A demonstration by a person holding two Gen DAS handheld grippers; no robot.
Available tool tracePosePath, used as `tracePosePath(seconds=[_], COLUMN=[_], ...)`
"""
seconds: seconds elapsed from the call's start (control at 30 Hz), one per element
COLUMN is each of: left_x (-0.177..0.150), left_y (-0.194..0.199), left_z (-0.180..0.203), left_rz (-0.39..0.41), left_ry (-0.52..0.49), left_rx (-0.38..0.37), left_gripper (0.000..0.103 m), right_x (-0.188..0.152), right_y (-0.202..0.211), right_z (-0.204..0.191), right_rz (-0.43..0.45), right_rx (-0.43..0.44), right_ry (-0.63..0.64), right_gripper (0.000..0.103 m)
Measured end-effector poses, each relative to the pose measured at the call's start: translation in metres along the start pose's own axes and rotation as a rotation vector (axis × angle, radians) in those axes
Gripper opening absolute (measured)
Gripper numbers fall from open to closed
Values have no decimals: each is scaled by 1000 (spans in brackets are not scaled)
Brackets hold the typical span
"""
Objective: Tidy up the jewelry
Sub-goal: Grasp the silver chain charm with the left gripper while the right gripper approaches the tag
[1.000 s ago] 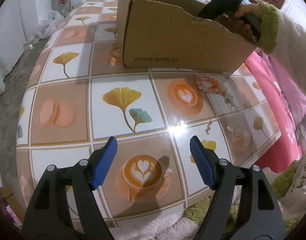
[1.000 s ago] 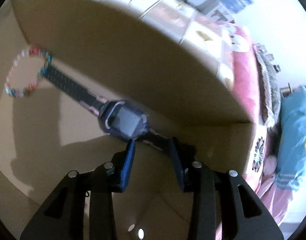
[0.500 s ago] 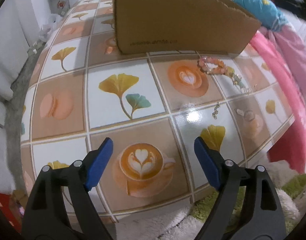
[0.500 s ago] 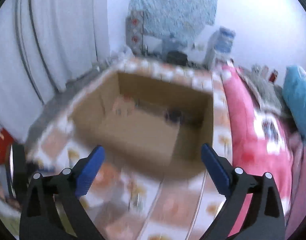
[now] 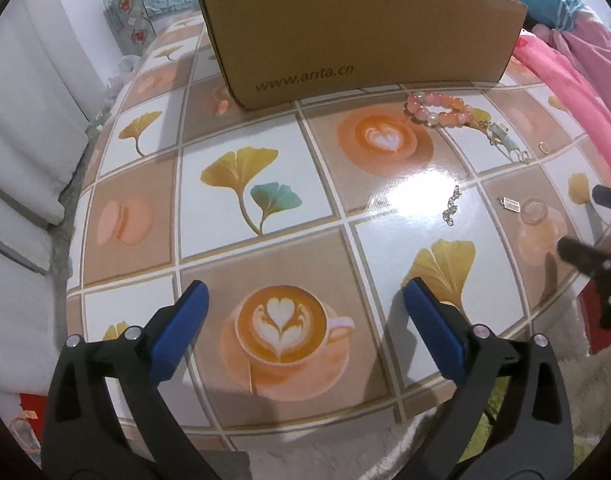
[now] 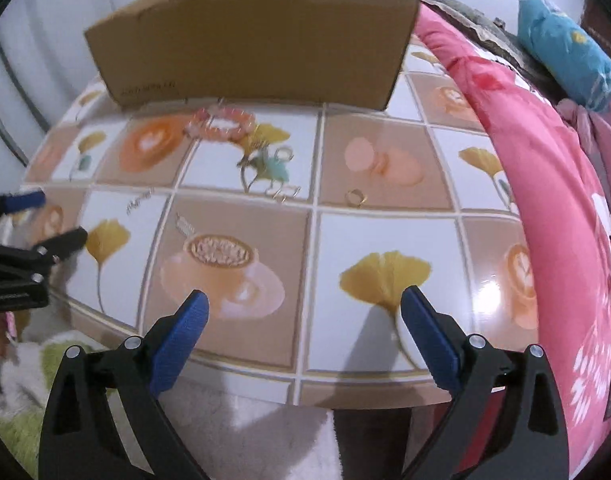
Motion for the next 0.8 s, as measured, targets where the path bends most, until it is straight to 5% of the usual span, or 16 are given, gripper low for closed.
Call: tracePosePath(seconds=[0.23,0.8], left_x=[-1,-9], left_y=[0,1], left_z=[2,1], left_rz=[7,68], left_ry=[25,49], left_rx=[14,-3], left_gripper=[96,96], right_x=[-12,-18], right_y=[2,-1], right_z=[0,9], right_rz=[77,74], right_rx=[15,84], right_ry=[-65,-112], right_gripper=[97,97])
Point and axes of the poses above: each gripper's, at about its wrist camera, not at the fingertips, and y roughly against the way its jaws point, z to its right, x to its top, the point moved 1 cm from there along -y, roughly the way its jaws point, and after that the axes turned 8 degrees about -y, right-handed, at the moved point
